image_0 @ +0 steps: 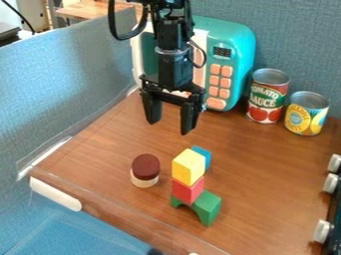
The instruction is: Put the blue cube on top of the yellow cube in the tower
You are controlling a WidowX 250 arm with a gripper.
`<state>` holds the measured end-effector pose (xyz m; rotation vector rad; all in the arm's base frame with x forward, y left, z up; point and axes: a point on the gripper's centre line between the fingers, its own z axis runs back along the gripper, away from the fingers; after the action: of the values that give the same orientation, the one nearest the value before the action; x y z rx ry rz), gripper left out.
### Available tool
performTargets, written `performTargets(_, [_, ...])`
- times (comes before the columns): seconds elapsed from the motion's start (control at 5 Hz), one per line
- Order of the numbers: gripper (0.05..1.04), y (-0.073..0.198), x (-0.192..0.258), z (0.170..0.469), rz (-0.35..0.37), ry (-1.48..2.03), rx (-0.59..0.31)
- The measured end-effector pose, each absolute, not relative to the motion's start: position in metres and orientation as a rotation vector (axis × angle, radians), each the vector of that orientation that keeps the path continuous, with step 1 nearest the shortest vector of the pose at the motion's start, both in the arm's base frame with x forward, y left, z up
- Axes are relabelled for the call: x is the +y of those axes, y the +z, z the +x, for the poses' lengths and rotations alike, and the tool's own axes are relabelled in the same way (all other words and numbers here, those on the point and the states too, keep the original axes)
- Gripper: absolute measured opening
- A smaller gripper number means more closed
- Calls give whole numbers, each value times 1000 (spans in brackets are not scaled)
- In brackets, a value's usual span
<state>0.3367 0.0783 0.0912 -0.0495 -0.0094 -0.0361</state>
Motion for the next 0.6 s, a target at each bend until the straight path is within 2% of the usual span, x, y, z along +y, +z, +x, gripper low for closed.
performTargets(0.2, [1001, 77, 78, 335, -60, -30, 29])
performTargets(0.6, [1001, 78, 50, 354, -6, -72, -20])
